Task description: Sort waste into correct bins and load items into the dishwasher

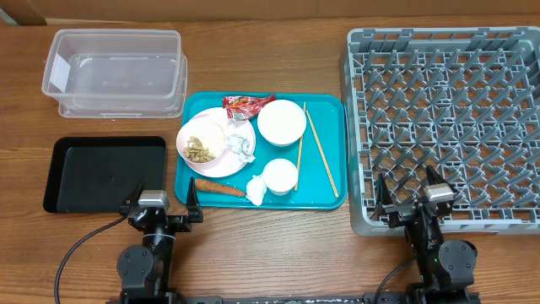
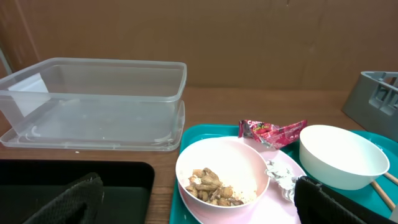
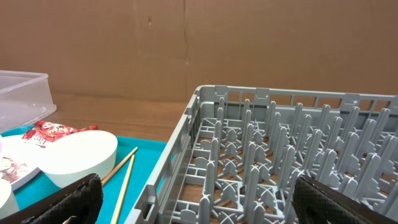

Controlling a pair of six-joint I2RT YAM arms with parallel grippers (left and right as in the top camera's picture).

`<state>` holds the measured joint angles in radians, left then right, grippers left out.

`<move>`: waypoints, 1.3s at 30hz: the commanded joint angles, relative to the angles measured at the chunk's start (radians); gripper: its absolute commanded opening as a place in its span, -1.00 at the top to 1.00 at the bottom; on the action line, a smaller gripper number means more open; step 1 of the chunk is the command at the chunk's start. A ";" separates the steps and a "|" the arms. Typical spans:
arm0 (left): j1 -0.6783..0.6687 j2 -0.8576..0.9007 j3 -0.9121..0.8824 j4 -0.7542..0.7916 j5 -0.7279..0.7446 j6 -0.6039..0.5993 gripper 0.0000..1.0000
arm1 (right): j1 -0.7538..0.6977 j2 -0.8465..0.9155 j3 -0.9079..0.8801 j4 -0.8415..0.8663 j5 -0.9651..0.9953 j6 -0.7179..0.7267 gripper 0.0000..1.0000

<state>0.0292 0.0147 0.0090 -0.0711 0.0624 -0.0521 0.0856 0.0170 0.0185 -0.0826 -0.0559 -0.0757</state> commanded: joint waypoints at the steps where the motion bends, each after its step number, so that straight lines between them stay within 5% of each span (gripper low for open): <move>1: -0.003 -0.010 -0.004 -0.002 -0.011 -0.007 -1.00 | -0.003 -0.001 -0.010 0.004 -0.006 -0.003 -1.00; 17: -0.003 -0.009 0.002 -0.009 -0.013 -0.008 -1.00 | -0.003 0.001 0.000 0.001 -0.005 0.084 -1.00; 24: -0.003 0.042 0.165 -0.211 -0.015 -0.007 -1.00 | -0.003 0.030 0.123 -0.061 0.013 0.193 -1.00; 34: -0.003 0.411 0.526 -0.407 0.040 -0.008 -0.99 | -0.003 0.323 0.523 -0.356 0.009 0.234 -1.00; 39: -0.003 0.706 0.843 -0.706 0.135 -0.008 -0.99 | -0.003 0.578 0.826 -0.643 -0.035 0.233 -1.00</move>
<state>0.0292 0.5777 0.6674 -0.6582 0.1173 -0.0521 0.0856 0.4732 0.6930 -0.6495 -0.0601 0.1455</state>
